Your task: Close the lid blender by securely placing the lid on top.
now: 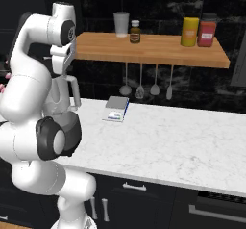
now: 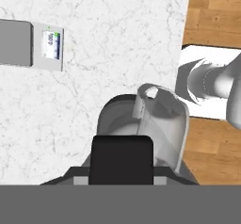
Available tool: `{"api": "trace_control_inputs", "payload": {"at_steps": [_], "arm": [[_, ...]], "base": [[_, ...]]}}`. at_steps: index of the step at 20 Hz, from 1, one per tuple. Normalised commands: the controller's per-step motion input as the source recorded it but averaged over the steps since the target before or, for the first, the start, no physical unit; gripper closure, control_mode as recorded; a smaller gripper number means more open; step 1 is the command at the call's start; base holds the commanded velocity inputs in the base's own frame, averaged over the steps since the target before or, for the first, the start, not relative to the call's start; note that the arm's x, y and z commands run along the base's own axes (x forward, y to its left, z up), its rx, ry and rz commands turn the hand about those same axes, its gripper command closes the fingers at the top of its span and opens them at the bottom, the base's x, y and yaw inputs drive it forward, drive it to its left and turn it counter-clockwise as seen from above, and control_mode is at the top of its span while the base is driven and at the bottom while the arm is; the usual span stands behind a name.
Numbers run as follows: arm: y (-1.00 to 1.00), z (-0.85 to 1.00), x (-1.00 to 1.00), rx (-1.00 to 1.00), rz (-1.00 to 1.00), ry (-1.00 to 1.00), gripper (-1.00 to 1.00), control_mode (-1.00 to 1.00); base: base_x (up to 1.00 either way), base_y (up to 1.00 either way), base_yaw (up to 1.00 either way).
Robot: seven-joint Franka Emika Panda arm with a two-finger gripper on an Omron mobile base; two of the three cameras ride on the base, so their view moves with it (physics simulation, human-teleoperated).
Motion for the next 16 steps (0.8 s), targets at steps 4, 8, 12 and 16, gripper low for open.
{"api": "trace_control_inputs", "payload": {"at_steps": [4, 8, 12, 16], "arm": [[0.00, -0.01, 0.04, 0.00, 0.00, 0.00, 1.00, -1.00], [-0.15, 0.00, 0.29, -0.02, 0.00, 0.02, 1.00, -1.00], [-0.11, 0.00, 0.26, -0.04, 0.00, 0.07, 1.00, -1.00], [-0.06, -0.06, 0.13, -0.04, 0.00, 0.16, 1.00, -1.00]], "base": [[0.00, 0.00, 0.00], [0.00, 0.00, 0.00], [0.00, 0.00, 0.00], [0.00, 0.00, 0.00]]}}
